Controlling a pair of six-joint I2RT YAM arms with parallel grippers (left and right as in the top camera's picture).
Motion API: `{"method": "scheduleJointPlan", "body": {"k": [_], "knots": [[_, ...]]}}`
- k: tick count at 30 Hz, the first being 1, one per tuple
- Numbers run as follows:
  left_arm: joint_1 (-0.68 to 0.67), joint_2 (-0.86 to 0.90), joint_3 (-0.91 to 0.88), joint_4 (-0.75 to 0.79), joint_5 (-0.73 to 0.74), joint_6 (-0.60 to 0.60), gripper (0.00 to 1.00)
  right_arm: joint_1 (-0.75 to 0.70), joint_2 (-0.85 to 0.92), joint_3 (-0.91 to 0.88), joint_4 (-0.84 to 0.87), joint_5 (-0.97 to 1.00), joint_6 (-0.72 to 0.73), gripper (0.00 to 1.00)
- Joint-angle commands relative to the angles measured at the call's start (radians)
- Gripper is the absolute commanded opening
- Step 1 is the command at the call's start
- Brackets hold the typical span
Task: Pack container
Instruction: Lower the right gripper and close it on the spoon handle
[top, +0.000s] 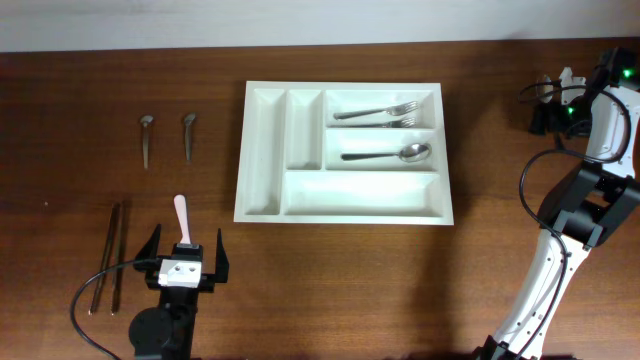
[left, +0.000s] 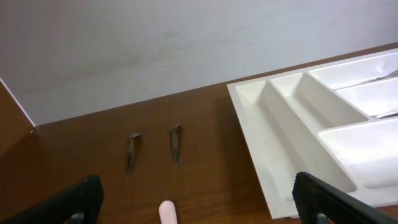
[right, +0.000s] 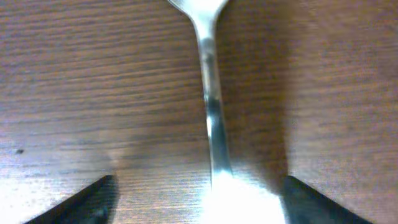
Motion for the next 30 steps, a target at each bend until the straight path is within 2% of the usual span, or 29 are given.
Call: {"method": "scheduleJointPlan", "body": {"k": [1, 6, 9, 12, 17, 21, 26, 30], "knots": [[0.003, -0.008, -0.008, 0.000, -0.007, -0.002, 0.99, -0.011, 0.041, -0.039, 0.012, 0.043, -0.008, 0.71], [0.003, -0.008, -0.008, 0.000, -0.007, -0.002, 0.99, -0.011, 0.041, -0.040, 0.056, 0.043, -0.007, 0.69], [0.003, -0.008, -0.008, 0.000, -0.007, -0.002, 0.99, -0.011, 0.041, -0.043, 0.068, 0.043, -0.008, 0.54], [0.003, -0.008, -0.008, 0.000, -0.007, -0.002, 0.99, -0.011, 0.042, -0.048, 0.077, 0.043, -0.008, 0.52], [0.003, -0.008, -0.008, 0.000, -0.007, -0.002, 0.99, -0.011, 0.042, -0.065, 0.093, 0.043, -0.008, 0.29], [0.003, -0.008, -0.008, 0.000, -0.007, -0.002, 0.99, -0.011, 0.042, -0.074, 0.101, 0.043, -0.008, 0.17], [0.003, -0.008, -0.008, 0.000, -0.007, -0.002, 0.99, -0.011, 0.042, -0.085, 0.103, 0.043, -0.007, 0.07], [0.003, -0.008, -0.008, 0.000, -0.007, -0.002, 0.99, -0.010, 0.042, -0.084, 0.106, 0.043, -0.006, 0.04]]}}
